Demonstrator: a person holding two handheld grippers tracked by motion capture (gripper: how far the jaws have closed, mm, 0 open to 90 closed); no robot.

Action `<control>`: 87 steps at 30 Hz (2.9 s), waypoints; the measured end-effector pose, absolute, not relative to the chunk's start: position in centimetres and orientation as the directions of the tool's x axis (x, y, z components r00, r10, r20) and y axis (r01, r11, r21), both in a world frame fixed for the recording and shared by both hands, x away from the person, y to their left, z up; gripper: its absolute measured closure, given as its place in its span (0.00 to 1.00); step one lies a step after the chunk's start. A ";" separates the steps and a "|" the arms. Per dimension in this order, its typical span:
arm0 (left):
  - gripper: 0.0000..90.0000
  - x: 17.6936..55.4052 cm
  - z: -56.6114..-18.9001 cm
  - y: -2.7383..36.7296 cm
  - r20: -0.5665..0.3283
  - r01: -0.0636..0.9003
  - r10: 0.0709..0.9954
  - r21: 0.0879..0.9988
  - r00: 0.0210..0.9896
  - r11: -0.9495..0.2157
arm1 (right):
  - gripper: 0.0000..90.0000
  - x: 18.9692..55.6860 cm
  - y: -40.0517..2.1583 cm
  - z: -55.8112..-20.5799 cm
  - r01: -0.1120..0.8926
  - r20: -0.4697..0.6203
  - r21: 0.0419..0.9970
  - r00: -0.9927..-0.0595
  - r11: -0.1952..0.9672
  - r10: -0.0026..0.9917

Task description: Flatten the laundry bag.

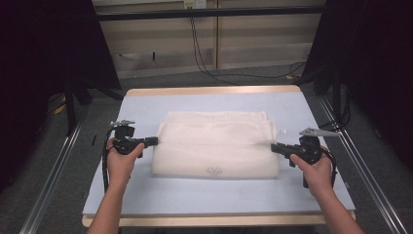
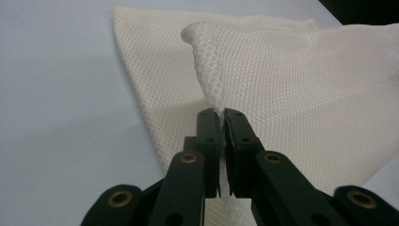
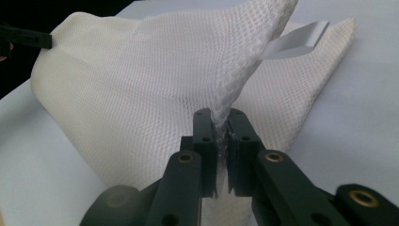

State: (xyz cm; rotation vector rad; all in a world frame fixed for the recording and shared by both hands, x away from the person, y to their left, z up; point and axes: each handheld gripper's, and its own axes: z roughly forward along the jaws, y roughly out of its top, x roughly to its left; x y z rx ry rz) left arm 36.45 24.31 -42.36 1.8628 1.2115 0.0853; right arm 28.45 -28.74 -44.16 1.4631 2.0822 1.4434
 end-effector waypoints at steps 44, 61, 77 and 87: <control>0.62 31.7 -46.6 23.4 -0.348 0.788 0.770 0.533 0.536 -0.308 | 0.78 25.1 -27.3 -48.0 0.744 0.314 0.648 -0.454 0.161 0.834; 0.91 35.5 -46.5 22.2 -0.338 0.781 0.796 0.573 0.502 -0.249 | 0.91 29.2 -27.6 -47.4 0.736 0.306 0.669 -0.400 0.105 0.864; 0.88 39.9 -46.5 20.8 -0.271 0.772 0.847 0.594 0.457 -0.226 | 0.87 35.7 -27.1 -46.6 0.684 0.203 0.719 -0.371 0.119 0.906; 0.79 39.6 -45.6 21.2 -0.305 0.761 0.844 0.625 0.441 -0.172 | 0.81 35.0 -27.2 -46.1 0.644 0.209 0.760 -0.378 0.093 0.902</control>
